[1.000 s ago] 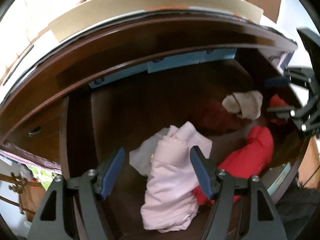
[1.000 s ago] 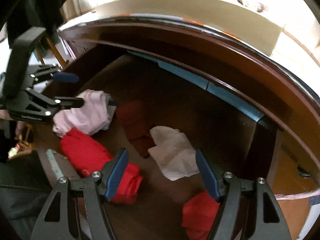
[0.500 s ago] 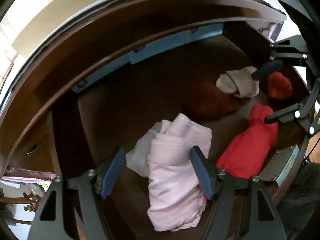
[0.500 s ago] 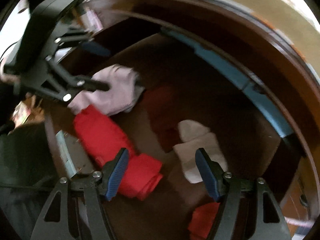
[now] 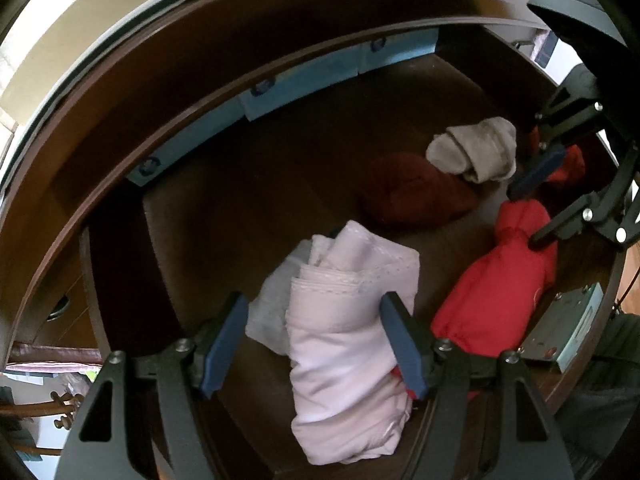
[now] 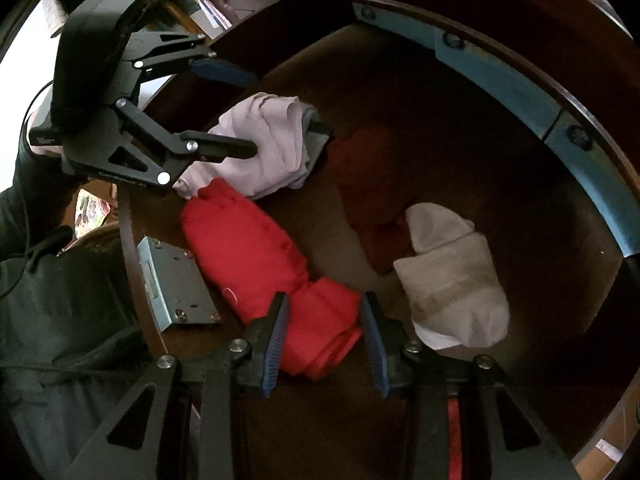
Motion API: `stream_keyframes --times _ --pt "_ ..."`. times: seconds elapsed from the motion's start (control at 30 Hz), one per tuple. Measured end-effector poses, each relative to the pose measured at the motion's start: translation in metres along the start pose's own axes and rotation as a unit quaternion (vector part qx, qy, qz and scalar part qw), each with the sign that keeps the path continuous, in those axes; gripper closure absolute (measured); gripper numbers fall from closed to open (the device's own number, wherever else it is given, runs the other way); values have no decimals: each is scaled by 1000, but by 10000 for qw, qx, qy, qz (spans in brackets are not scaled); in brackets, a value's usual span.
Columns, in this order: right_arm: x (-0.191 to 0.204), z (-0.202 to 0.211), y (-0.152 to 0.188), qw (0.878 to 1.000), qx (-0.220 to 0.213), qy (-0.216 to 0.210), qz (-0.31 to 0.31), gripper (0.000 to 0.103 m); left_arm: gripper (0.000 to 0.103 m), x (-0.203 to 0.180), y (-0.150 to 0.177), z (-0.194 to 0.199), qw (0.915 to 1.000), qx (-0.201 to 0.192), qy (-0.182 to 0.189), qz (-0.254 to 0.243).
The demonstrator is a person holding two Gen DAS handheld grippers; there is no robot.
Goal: Take underwear out of drawer
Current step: 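Close the left tool on the light pink garment while the right tool grasps the red garment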
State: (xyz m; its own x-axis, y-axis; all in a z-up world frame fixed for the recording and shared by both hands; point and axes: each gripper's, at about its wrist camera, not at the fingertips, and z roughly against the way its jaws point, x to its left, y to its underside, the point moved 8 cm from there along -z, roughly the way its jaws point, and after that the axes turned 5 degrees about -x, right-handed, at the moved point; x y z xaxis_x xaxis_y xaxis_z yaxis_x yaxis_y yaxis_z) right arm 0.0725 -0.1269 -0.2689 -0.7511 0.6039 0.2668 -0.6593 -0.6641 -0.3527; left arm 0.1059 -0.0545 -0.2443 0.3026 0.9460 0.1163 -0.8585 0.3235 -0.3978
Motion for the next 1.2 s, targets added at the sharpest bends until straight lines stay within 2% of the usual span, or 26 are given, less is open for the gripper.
stream_keyframes --times 0.07,0.13,0.2,0.3,0.4,0.5,0.57,0.63,0.7,0.73,0.77,0.97,1.2 --pt "3 -2 0 9999 47 18 87 65 34 -2 0 -2 10000 18 22 -1" --pt "11 -2 -2 9992 31 206 333 72 34 -4 -1 -4 10000 46 70 1" --pt "16 0 -1 9970 5 541 561 76 34 -5 -2 -6 9999 61 128 25" --pt "19 3 1 9877 10 1296 874 80 34 -5 -2 -7 9998 58 160 58" --pt "7 7 3 9852 50 1546 734 80 34 -6 -3 -9 9998 47 154 88" --pt "-15 15 8 9787 70 1982 535 80 34 -7 -4 -11 9998 56 148 109" --pt "-22 22 10 9796 -9 1972 387 77 34 -4 1 -7 9998 88 161 85" --pt "-17 24 11 9837 -45 1754 386 75 34 -6 1 -10 9997 144 172 28" --pt "-10 30 11 9864 -121 1549 536 63 34 -8 0 -12 9997 189 178 -9" --pt "-5 30 10 9880 -134 1436 555 52 34 -8 0 -13 9996 215 187 -15" --pt "-1 30 8 9886 -169 1377 587 44 34 -9 1 -14 9995 234 196 -21" --pt "9 13 3 9853 74 1422 939 43 34 -8 1 -20 9986 429 279 -93" --pt "2 8 -4 9898 166 1248 662 43 34 -5 -3 -28 9981 532 317 -46"
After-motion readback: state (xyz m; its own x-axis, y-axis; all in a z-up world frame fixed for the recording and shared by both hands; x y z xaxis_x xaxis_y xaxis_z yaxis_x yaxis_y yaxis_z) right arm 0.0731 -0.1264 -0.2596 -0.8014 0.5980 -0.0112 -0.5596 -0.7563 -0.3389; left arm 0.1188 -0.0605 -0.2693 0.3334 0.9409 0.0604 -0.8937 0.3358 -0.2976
